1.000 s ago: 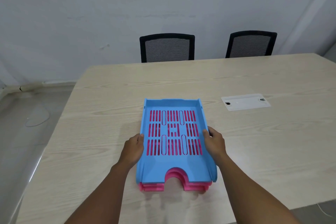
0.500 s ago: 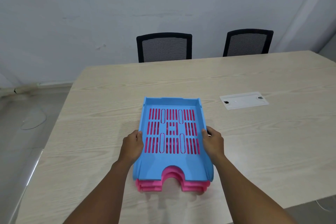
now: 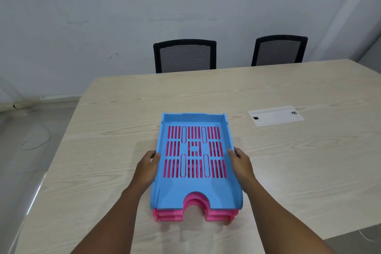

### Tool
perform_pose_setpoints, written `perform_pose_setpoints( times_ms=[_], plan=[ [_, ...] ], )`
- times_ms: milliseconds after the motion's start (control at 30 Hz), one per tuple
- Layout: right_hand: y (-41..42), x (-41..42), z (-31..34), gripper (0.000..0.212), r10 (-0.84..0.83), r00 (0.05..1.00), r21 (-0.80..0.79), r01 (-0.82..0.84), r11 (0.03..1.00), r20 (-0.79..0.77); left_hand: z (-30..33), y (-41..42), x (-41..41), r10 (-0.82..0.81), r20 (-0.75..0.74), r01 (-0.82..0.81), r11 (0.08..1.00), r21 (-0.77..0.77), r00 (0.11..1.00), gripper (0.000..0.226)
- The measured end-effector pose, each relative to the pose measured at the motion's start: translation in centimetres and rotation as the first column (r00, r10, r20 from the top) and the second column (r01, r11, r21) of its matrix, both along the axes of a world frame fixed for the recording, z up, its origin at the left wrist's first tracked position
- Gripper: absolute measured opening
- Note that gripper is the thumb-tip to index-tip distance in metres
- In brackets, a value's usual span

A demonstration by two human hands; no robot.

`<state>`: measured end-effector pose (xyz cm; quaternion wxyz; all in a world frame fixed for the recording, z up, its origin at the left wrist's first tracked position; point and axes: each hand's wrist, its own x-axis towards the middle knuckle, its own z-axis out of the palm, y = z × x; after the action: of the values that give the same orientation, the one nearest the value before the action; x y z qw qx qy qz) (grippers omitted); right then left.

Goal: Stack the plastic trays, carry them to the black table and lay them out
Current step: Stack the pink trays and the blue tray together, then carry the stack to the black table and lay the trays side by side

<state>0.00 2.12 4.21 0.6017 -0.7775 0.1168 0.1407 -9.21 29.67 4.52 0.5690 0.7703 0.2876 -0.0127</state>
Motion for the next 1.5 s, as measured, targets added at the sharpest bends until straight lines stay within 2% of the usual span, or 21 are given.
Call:
perform_pose_setpoints(
  times_ms=[100, 200, 333, 433, 567, 767, 1000, 1300, 1500],
  plan=[
    [-0.2, 0.3, -0.2, 0.032, 0.029, 0.996, 0.063, -0.023, 0.998, -0.084, -0.3, 0.2, -0.1, 0.007, -0.067, -0.021, 0.979, -0.205, 0.998, 0.048],
    [-0.2, 0.6, -0.4, 0.038, 0.099, 0.977, 0.138, -0.073, 0.988, -0.189, -0.6, 0.3, -0.2, -0.020, -0.090, -0.012, 0.941, -0.339, 0.996, 0.059],
    [-0.4, 0.6, -0.3, 0.044, 0.200, 0.944, 0.217, -0.144, 0.966, -0.263, -0.9, 0.1, -0.3, -0.043, -0.054, 0.009, 0.854, -0.520, 0.998, 0.053],
    [-0.6, 0.8, -0.4, 0.054, 0.222, 0.922, 0.320, -0.116, 0.940, -0.319, -1.2, 0.0, -0.3, -0.031, -0.051, -0.009, 0.763, -0.647, 0.998, 0.052],
    [-1.2, 1.0, -1.1, 0.062, 0.278, 0.894, 0.429, -0.111, 0.896, -0.351, -1.8, 0.5, -0.1, -0.088, -0.032, 0.046, 0.762, -0.646, 0.996, 0.051],
    [-1.3, 1.6, -1.8, 0.045, 0.294, 0.902, 0.356, -0.174, 0.918, -0.317, -2.4, 1.3, 0.5, -0.112, -0.024, 0.081, 0.839, -0.538, 0.993, 0.054],
    [-1.0, 1.3, -1.9, 0.043, 0.303, 0.903, 0.408, -0.164, 0.898, -0.305, -2.4, 1.5, -0.4, -0.067, -0.059, 0.029, 0.872, -0.489, 0.996, 0.041],
    [2.8, 0.2, -0.7, 0.052, 0.454, 0.848, 0.467, -0.295, 0.833, -0.274, -1.3, 2.9, -6.6, 0.140, -0.030, -0.139, 0.882, -0.450, 0.990, 0.045],
    [8.0, -1.6, 0.2, 0.057, 0.583, 0.767, 0.501, -0.406, 0.764, -0.269, -0.4, 4.6, -13.2, 0.352, -0.030, -0.331, 0.841, -0.427, 0.935, 0.054]
  ],
)
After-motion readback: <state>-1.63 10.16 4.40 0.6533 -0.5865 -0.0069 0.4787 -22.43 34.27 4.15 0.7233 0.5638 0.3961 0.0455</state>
